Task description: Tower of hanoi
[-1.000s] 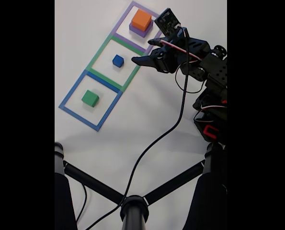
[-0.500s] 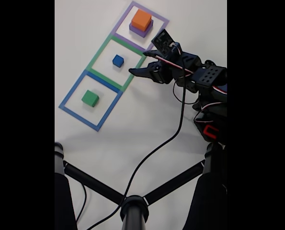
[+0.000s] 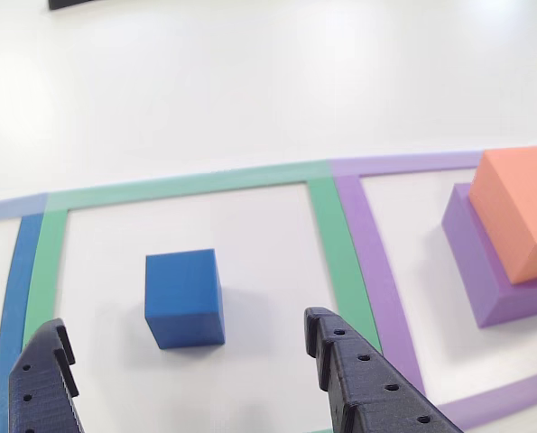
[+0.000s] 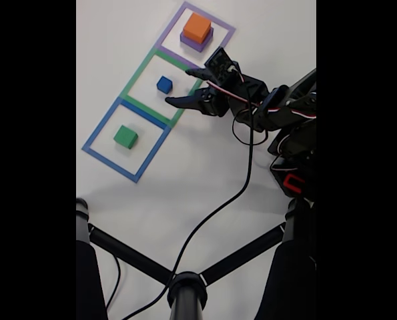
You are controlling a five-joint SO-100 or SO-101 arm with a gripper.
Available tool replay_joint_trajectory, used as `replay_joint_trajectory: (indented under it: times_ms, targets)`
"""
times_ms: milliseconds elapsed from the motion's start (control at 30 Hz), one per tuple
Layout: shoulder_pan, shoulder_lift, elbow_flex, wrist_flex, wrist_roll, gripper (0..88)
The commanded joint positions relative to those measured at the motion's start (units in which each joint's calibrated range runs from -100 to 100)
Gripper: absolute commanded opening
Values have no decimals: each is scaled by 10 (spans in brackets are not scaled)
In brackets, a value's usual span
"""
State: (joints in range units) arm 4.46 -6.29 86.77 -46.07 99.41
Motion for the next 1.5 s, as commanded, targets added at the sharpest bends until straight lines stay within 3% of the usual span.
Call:
replay_joint_trajectory:
  times_ms: [0, 467, 867, 1067, 1467]
  targets:
    - [-1, 66, -40, -76, 6, 325]
    - [-30, 222, -110, -174, 6, 309]
    - [-40, 271, -155, -183, 6, 274]
    - [-44, 279, -155, -183, 6, 182]
    - [-48, 282, -149, -181, 6, 86]
